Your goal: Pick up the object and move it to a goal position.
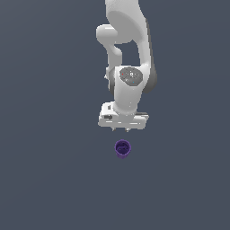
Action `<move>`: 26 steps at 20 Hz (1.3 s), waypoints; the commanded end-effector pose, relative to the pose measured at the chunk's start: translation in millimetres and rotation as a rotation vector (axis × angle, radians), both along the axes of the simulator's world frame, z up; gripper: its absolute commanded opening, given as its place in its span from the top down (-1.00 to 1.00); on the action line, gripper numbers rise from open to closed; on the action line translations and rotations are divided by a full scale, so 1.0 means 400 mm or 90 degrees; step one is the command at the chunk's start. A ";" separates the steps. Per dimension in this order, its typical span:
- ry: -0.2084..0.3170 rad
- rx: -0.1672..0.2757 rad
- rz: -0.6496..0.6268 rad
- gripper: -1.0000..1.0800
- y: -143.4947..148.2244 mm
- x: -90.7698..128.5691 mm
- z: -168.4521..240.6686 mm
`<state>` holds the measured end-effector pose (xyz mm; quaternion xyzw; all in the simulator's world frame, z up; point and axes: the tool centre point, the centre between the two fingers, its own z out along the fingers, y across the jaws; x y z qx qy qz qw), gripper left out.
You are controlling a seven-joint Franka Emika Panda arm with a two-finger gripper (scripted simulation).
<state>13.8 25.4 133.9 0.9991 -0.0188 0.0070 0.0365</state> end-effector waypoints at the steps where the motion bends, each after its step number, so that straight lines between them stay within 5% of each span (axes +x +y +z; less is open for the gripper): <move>1: -0.019 -0.012 -0.013 -0.23 0.015 0.022 -0.014; 14: -0.126 -0.052 -0.065 -0.23 0.109 0.127 -0.077; 26: -0.147 -0.055 -0.071 -0.23 0.132 0.144 -0.092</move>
